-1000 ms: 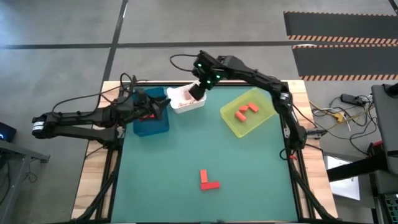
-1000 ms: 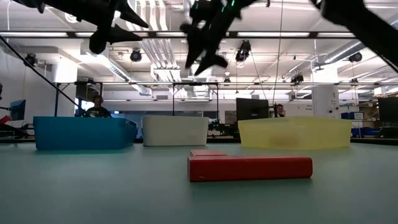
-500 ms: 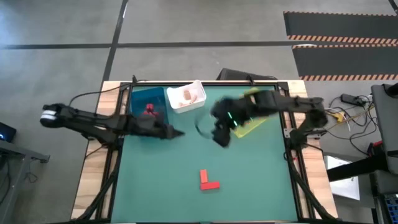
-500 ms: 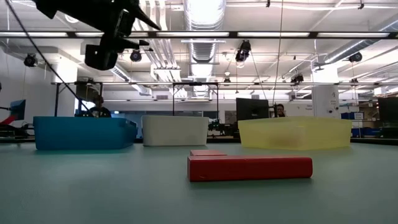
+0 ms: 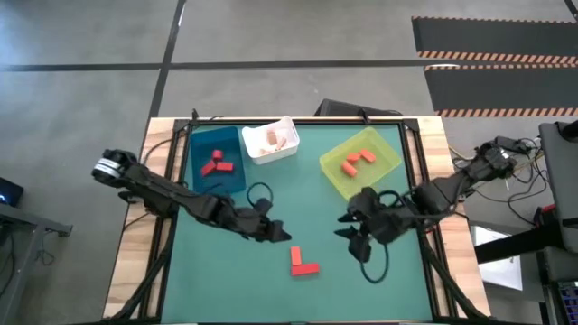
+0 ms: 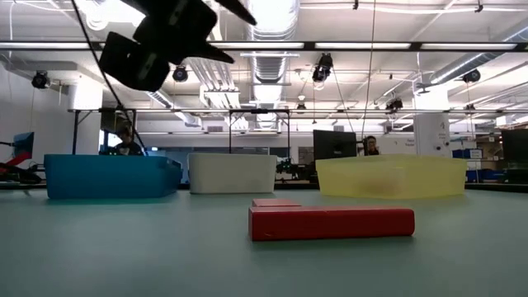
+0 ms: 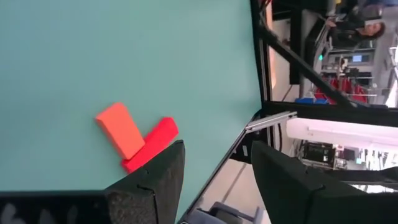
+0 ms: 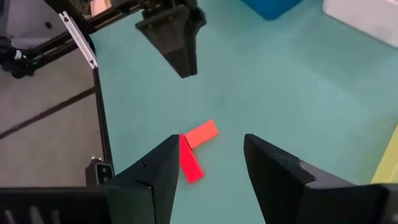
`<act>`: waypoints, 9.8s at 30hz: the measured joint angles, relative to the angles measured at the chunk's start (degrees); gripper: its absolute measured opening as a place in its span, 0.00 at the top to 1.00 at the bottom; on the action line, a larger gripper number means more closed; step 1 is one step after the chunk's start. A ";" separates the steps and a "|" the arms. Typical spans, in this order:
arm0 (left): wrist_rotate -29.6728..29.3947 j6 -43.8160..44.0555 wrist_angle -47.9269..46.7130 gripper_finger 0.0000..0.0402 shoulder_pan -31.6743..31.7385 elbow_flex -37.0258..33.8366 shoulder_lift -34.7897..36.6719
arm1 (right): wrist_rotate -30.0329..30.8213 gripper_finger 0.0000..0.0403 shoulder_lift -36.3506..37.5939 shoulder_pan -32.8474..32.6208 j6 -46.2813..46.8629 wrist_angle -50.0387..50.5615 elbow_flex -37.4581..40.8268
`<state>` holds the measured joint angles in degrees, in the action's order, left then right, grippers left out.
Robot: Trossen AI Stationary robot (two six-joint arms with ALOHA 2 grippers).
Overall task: Sort & place blocks by color
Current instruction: Put the orange block into the yellow bin
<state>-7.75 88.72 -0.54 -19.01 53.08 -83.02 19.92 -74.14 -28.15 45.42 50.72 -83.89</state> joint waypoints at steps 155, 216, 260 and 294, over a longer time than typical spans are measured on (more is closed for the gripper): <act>-7.64 -8.53 -36.19 0.50 -7.25 20.50 -25.59 | 3.45 0.58 14.35 0.05 5.97 -12.22 26.06; -17.31 -33.82 -30.16 0.71 -6.18 17.62 -8.64 | 5.91 0.58 14.35 0.08 -8.87 -28.73 26.13; -11.42 -80.54 -0.46 0.71 -1.57 15.97 12.62 | -6.96 0.67 -7.84 12.64 -44.25 -81.67 13.69; -12.03 -57.20 -26.74 0.43 -1.65 9.72 21.16 | 0.67 0.69 -6.70 38.98 -11.43 13.07 -1.48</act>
<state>-19.78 31.52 -27.28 -20.67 62.80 -61.86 20.59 -80.84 10.83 33.98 63.79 -85.36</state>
